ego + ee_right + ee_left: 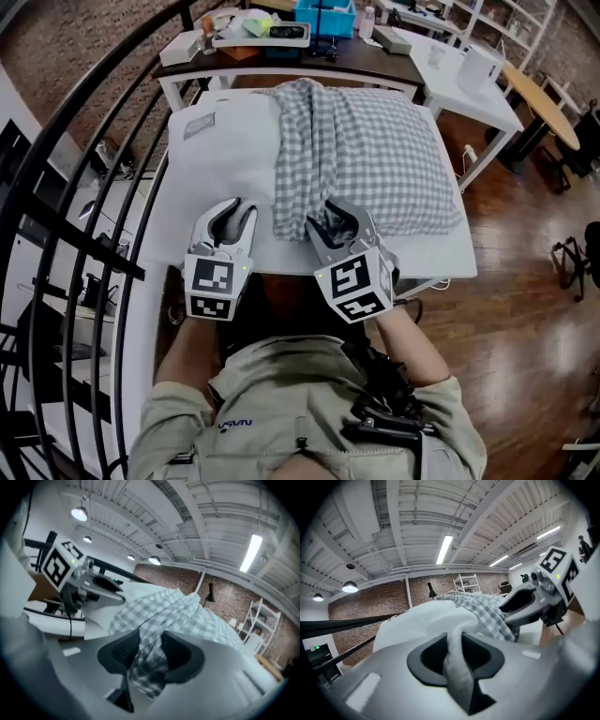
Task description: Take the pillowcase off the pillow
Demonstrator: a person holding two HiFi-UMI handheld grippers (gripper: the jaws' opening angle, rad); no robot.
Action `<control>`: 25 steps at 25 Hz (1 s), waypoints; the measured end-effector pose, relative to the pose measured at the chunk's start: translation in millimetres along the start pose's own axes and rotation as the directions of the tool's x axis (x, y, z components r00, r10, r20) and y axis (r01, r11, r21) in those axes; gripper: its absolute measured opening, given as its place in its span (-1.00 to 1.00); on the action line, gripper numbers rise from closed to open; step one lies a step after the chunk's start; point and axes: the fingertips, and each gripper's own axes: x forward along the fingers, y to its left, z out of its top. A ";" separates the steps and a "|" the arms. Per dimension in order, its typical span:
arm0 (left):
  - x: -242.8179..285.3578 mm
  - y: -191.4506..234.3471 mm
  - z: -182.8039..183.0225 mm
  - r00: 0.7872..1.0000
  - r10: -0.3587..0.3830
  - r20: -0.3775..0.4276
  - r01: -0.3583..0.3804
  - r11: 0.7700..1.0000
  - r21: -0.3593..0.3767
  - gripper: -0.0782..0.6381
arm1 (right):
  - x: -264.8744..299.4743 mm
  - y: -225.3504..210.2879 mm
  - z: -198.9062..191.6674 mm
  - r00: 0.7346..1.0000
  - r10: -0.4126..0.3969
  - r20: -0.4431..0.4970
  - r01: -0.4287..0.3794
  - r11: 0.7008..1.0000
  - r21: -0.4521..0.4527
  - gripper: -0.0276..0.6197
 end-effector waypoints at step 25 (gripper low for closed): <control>-20.6 47.5 -1.7 0.998 -0.034 0.048 0.043 0.981 -0.191 -0.49 | -49.0 -105.7 -93.9 0.958 -0.203 -0.204 0.210 0.978 0.012 -0.89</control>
